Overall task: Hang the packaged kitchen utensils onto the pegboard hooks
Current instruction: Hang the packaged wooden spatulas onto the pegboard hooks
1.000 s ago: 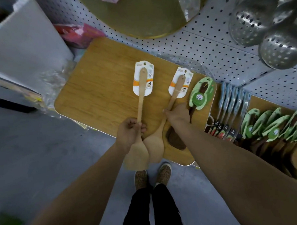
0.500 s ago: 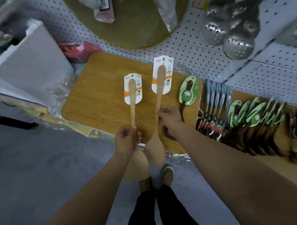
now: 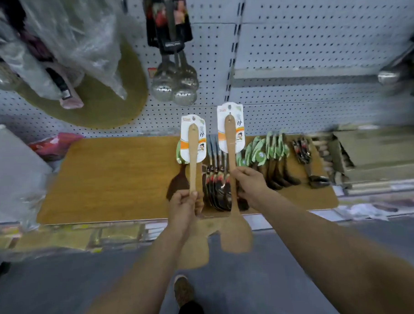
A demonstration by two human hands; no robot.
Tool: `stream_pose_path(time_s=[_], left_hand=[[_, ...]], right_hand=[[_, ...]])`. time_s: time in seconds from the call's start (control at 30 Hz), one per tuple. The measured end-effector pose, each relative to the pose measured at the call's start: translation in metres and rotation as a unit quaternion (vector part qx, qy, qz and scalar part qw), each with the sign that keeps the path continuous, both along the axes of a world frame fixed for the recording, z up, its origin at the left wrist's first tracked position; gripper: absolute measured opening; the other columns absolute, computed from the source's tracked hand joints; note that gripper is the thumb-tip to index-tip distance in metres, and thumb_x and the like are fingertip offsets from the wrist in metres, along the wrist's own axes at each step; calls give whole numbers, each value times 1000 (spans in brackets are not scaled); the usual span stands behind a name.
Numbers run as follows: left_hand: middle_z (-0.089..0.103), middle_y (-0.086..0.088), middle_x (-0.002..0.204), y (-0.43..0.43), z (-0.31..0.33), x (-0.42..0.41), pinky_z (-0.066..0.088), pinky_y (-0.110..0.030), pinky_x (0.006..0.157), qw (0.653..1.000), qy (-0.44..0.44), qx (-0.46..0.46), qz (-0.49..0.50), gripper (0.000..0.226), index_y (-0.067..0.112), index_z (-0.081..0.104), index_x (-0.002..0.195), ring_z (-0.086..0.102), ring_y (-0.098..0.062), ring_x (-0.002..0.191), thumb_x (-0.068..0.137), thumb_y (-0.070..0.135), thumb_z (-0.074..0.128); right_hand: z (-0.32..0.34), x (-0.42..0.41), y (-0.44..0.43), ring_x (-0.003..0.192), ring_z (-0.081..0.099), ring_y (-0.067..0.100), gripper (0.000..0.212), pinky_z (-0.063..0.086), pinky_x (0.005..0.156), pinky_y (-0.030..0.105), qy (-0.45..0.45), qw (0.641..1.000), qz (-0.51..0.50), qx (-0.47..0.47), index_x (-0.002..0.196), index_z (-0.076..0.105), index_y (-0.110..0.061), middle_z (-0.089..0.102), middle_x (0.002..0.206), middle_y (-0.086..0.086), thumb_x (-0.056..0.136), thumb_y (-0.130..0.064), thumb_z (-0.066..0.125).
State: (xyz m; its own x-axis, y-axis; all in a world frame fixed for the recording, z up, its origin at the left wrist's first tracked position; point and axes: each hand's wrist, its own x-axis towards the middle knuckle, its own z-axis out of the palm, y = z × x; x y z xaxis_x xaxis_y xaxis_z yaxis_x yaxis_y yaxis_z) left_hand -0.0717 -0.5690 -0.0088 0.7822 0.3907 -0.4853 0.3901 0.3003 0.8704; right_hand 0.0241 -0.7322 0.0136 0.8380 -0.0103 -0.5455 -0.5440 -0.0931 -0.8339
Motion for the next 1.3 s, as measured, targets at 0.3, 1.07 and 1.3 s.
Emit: stream_pose_path(time_s=[0.3,1.07,1.3], left_hand=[[74,-7,84,-255,72,-16,44,-24,52,991,-85,-13,-99,9,18,60,108,57,-11,54,101,17,55],[75,-10,86,-719,174,152,50,-26,56,958,-202,-43,-200,8,12,63,105,63,-16,69,96,10,61],[76,-12,92,-822,187,204,53,-28,65,965,-196,-44,-168,12,5,63,107,66,-15,73,95,9,63]], right_hand=[[77,-69,-267,68,60,14,15,48,63,29,-87,983,-146,73,115,66,-18,66,79,0,100,-19,61],[179,38,-750,76,57,18,19,46,68,33,-206,933,-291,56,105,74,-19,66,83,0,94,-35,69],[173,116,-853,71,59,19,15,50,59,30,-199,944,-254,74,103,75,-15,68,81,4,95,-26,70]])
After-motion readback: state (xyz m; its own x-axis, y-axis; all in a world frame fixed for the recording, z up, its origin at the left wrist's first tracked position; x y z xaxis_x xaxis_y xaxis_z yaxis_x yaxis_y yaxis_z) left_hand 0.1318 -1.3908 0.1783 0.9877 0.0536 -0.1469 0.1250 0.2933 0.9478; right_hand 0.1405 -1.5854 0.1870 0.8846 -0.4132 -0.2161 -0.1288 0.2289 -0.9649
